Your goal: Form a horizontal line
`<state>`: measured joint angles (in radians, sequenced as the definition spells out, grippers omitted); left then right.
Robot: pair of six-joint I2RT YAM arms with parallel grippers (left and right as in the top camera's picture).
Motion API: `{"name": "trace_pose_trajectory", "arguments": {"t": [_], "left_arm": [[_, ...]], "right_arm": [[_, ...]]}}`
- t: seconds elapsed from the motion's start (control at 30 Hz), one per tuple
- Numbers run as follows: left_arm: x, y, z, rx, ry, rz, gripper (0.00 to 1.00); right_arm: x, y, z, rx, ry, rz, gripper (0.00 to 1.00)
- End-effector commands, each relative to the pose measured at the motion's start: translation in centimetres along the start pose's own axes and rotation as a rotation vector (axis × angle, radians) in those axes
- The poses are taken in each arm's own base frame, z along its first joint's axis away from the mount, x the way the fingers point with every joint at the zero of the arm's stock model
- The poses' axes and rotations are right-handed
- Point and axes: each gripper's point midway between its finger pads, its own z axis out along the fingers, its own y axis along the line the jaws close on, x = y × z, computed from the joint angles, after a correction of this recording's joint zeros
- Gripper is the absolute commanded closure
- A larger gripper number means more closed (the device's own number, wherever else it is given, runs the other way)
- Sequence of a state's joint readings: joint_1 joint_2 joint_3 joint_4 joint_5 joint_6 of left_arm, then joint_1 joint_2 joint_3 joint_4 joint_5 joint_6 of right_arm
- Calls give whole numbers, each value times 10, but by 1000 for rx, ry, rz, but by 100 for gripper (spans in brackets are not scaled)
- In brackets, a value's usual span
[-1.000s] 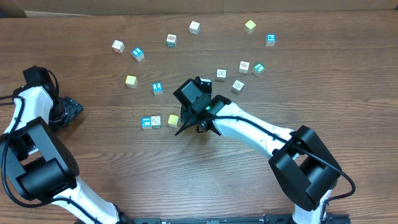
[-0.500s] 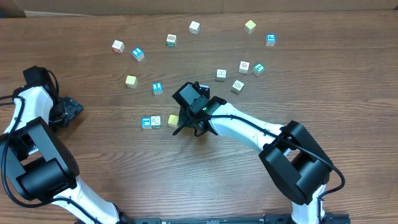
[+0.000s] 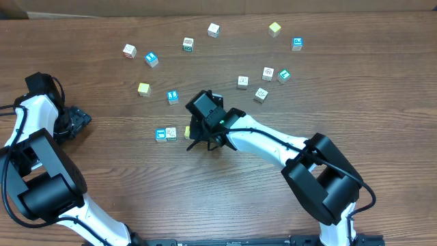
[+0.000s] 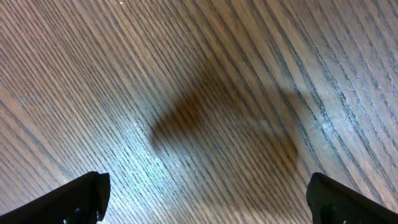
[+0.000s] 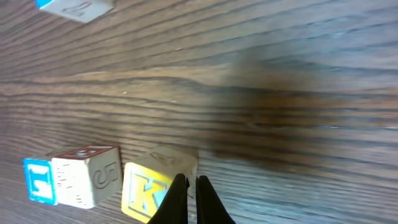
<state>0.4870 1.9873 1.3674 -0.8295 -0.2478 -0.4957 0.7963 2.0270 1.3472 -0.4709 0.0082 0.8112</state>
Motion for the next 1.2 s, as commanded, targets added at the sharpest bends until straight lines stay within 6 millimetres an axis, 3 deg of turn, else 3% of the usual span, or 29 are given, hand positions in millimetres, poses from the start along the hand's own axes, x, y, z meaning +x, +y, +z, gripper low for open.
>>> {"name": "trace_pose_trajectory", "arguments": {"t": [0.0,0.7,0.93,1.17], "left_arm": [[0,5,3,-14,2,-5,0],[0,5,3,-14,2,-5,0],[0,5,3,-13,2,-5,0],[0,5,3,-14,2,-5,0]], "right_arm": [[9,-3,12,13,20,-3,96],[7,-1,16,2,13,-3,96],[14,6,16,-35,52,-4,96],[8,12,15,-60,28,-6,96]]}}
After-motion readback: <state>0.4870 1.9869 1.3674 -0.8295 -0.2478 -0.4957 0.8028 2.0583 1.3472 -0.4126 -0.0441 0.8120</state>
